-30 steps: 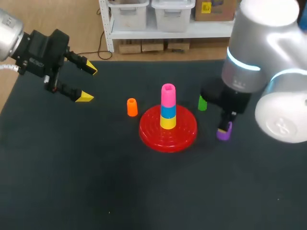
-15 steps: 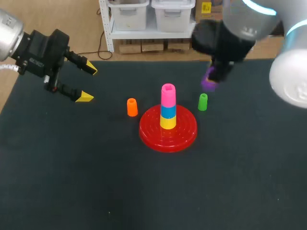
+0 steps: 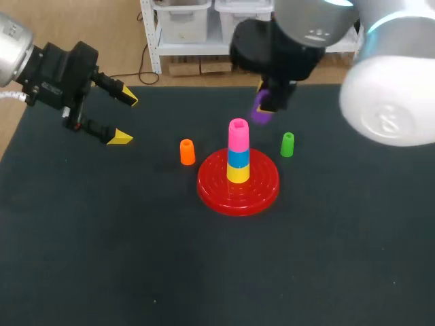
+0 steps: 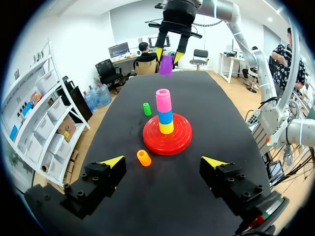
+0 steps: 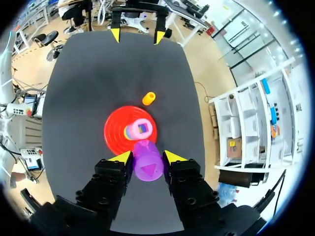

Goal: Pick up and stack the cylinders on the red base in this order: pink,purple,orange,green

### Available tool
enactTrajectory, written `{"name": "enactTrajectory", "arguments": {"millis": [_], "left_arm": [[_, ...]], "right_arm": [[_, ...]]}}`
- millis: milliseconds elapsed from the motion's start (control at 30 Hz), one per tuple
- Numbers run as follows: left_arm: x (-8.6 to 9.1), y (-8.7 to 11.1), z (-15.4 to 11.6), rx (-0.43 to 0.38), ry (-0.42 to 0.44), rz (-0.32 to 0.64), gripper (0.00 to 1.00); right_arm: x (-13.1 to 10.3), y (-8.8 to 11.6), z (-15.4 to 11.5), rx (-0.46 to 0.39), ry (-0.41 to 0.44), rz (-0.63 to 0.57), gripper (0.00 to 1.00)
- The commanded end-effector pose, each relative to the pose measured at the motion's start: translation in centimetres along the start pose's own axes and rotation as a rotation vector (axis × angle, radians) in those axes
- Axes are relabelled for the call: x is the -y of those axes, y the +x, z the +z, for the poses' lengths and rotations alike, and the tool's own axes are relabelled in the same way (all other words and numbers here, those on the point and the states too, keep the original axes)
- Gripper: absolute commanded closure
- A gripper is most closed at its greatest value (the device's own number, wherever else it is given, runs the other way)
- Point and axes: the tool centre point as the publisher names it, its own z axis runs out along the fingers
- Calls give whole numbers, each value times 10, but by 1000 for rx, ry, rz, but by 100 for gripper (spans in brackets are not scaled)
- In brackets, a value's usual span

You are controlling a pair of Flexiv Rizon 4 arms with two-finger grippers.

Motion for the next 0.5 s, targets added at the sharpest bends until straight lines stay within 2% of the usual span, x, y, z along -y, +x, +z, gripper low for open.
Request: {"name": "enactTrajectory", "arguments": {"millis": [33,233,500], "left_arm": [[-1,1,0,2,1,2,0],[-1,1,0,2,1,2,0],[-1,1,0,2,1,2,0]], "right_arm": [[9,-18,11,-27,-35,-12,100],[11,-31,17,-41,-50,-31,100],[3,-31,23,-61,-74,-57,100]]}}
